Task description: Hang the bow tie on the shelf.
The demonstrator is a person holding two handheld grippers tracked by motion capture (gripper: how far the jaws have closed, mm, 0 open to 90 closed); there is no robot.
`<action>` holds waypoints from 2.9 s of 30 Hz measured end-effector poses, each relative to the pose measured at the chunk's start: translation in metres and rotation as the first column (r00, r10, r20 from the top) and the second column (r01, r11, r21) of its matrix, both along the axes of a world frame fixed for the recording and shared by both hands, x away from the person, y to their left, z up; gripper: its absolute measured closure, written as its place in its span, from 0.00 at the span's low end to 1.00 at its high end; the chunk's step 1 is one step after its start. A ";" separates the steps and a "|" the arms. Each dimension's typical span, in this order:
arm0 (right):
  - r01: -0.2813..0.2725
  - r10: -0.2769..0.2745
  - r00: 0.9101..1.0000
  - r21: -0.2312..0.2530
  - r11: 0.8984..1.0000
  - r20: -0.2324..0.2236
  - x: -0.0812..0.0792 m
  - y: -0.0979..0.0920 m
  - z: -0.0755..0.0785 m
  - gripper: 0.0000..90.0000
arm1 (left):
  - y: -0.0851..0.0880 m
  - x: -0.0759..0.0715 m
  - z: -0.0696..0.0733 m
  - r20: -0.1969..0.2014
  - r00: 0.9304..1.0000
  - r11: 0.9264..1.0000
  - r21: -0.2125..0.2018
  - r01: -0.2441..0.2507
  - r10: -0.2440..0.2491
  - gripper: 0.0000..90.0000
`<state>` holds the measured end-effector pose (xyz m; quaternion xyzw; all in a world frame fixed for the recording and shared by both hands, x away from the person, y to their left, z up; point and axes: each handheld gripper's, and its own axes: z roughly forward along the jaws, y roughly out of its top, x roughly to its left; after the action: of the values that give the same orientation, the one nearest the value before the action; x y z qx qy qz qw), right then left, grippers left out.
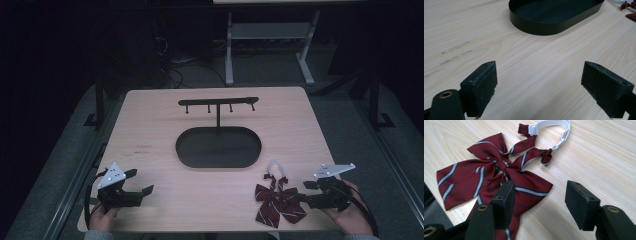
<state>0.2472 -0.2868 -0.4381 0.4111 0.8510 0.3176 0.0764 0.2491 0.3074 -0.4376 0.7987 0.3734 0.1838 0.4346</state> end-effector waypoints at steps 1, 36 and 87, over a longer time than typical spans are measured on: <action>0.000 0.000 1.000 0.000 1.000 0.000 0.000 0.000 0.000 0.46 | 0.000 0.000 0.000 0.000 1.000 1.000 0.000 0.000 0.000 0.15; -0.125 0.122 0.992 -0.115 0.985 -0.027 0.043 0.041 0.034 0.50 | -0.002 -0.002 0.003 0.012 1.000 1.000 0.007 0.010 -0.010 0.15; -0.130 0.078 0.976 -0.260 0.957 -0.201 0.128 0.071 0.014 0.69 | -0.001 0.000 0.004 0.019 1.000 1.000 -0.001 0.008 -0.008 0.15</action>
<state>0.3749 -0.2156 -0.4240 0.3794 0.9104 0.1611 0.0340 0.2490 0.3063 -0.4336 0.7983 0.3660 0.1895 0.4391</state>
